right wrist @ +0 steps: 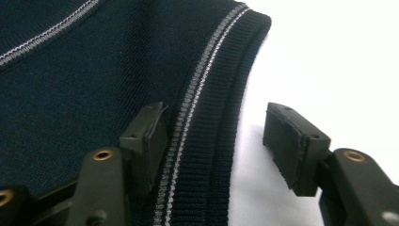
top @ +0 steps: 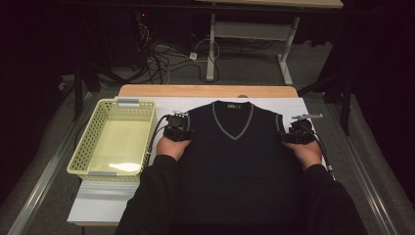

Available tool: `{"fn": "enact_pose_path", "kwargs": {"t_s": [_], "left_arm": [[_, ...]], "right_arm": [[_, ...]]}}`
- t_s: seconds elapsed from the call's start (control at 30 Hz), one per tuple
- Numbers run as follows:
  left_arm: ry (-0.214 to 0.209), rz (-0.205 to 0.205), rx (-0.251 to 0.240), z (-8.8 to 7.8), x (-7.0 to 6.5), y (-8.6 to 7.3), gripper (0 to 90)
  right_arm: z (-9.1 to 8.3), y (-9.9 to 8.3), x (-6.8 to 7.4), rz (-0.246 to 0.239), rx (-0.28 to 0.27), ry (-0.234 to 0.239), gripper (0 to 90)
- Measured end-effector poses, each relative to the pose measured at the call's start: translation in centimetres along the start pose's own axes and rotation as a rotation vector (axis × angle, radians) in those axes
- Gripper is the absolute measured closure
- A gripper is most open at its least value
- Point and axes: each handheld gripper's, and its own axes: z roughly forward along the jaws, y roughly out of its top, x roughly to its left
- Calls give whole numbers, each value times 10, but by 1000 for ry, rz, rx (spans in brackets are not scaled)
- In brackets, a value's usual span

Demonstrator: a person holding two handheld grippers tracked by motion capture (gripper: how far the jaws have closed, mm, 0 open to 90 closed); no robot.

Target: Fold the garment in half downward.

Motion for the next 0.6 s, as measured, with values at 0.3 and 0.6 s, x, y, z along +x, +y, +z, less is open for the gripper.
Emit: {"fn": "enact_pose_path", "kwargs": {"t_s": [0.3,0.6], "left_arm": [[-25,26,-17,-1,-3,-2,718],[-57,16,-117,-24,-7,-5,768]], "right_arm": [[-1,-1,4,-10,-5,75,749],[-14,-2,11,-73,-81,47,814]]}}
